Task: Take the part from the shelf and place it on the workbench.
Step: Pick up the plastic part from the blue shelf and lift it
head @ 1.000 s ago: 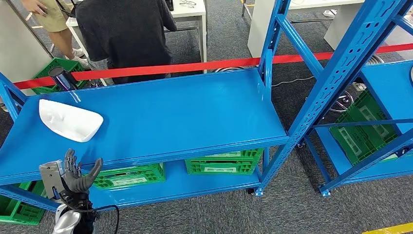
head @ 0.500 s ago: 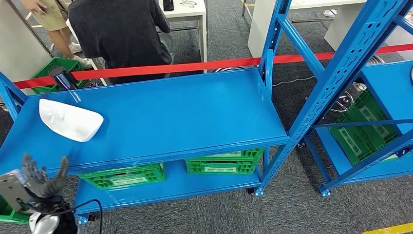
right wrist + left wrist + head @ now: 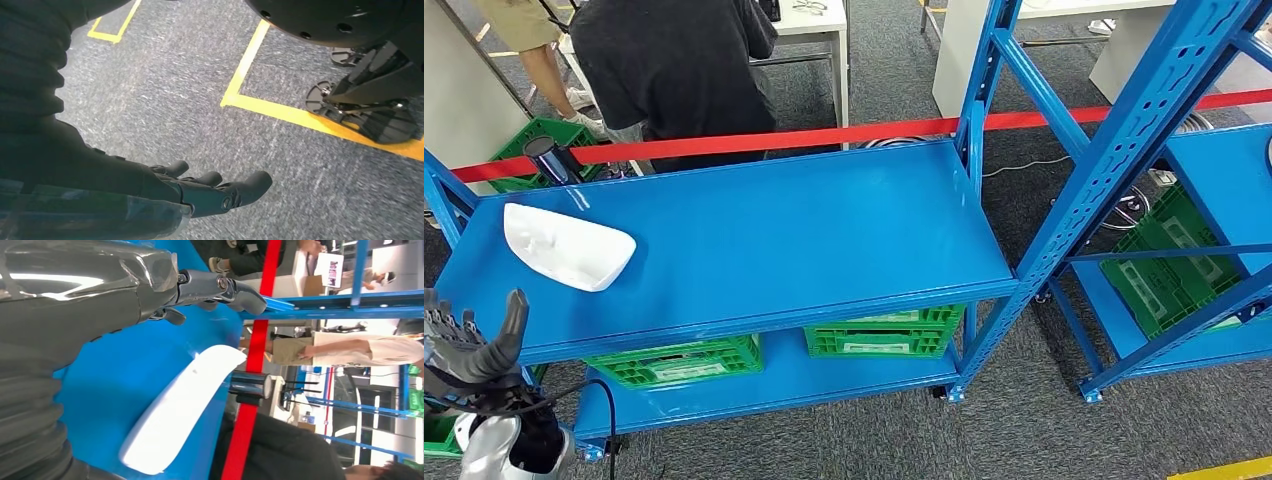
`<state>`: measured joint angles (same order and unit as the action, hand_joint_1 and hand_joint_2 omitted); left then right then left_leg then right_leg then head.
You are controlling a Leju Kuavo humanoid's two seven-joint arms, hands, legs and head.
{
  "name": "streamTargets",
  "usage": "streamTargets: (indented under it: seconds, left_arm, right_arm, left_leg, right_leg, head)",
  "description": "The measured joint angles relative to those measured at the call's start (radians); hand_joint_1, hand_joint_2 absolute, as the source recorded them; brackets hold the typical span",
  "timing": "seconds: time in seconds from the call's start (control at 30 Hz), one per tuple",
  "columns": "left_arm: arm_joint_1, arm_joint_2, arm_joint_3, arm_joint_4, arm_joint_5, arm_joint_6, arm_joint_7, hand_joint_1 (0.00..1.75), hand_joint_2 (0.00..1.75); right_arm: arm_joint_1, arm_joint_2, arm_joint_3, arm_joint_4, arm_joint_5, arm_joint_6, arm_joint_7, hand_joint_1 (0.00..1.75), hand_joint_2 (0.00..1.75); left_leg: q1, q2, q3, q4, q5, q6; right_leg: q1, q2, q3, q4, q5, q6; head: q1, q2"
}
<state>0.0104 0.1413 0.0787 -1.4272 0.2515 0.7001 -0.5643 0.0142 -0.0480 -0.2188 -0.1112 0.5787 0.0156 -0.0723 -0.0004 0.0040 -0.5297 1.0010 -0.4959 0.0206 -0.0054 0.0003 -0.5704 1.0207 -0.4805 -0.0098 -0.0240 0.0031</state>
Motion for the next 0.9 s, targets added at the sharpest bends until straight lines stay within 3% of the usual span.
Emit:
streamTargets:
  seconds: [0.37, 0.5, 0.63, 0.77, 0.83, 0.9]
  left_arm:
    - [-0.046, 0.119, -0.035, 0.058, -0.038, -0.009, 0.07, 0.0, 1.75]
    - [-0.067, 0.191, -0.046, 0.087, -0.151, -0.054, 0.167, 0.0, 1.75]
    - [-0.108, 0.28, -0.054, 0.122, -0.46, -0.145, 0.338, 0.0, 1.75]
    - [-0.139, 0.39, -0.07, 0.139, -0.95, -0.287, 0.532, 0.0, 1.75]
    - [-0.153, 0.441, -0.079, 0.145, -1.136, -0.366, 0.577, 0.0, 1.75]
    - [-0.175, 0.479, -0.09, 0.159, -1.221, -0.418, 0.581, 0.0, 1.75]
  right_arm:
    - [0.001, 0.005, -0.025, 0.0, 0.017, 0.008, 0.012, 0.0, 1.75]
    - [0.001, 0.007, -0.038, 0.001, 0.033, 0.013, 0.017, 0.0, 1.75]
    - [0.001, 0.011, -0.059, 0.006, 0.053, 0.013, 0.018, 0.0, 1.75]
    - [0.0, 0.018, -0.085, 0.011, 0.086, 0.005, 0.022, 0.0, 1.75]
    - [-0.001, 0.023, -0.098, 0.012, 0.101, 0.004, 0.03, 0.0, 1.75]
    - [-0.003, 0.027, -0.109, 0.012, 0.113, 0.004, 0.037, 0.0, 1.75]
  left_leg:
    - [0.0, 0.0, 0.0, 0.0, 0.0, 0.0]
    - [0.0, 0.0, 0.0, 0.0, 0.001, -0.001]
    - [0.0, 0.001, 0.0, 0.0, 0.001, -0.001]
    - [0.001, 0.001, 0.0, 0.0, 0.001, -0.002]
    - [0.001, 0.001, 0.0, 0.0, 0.001, -0.002]
    - [0.001, 0.001, -0.001, 0.0, 0.002, -0.003]
  right_leg:
    - [0.0, 0.0, 0.0, 0.0, 0.0, 0.0]
    - [0.001, 0.0, -0.001, 0.0, 0.0, 0.0]
    - [0.001, 0.0, -0.001, 0.0, 0.0, 0.0]
    - [0.001, 0.002, -0.001, 0.001, 0.0, 0.0]
    - [0.001, 0.002, -0.001, 0.001, 0.0, 0.0]
    - [0.001, 0.001, -0.001, 0.001, 0.0, 0.0]
  head:
    - [0.0, 0.0]
    - [0.0, 0.0]
    - [0.0, 0.0]
    - [0.0, 0.0]
    - [0.0, 0.0]
    - [0.0, 0.0]
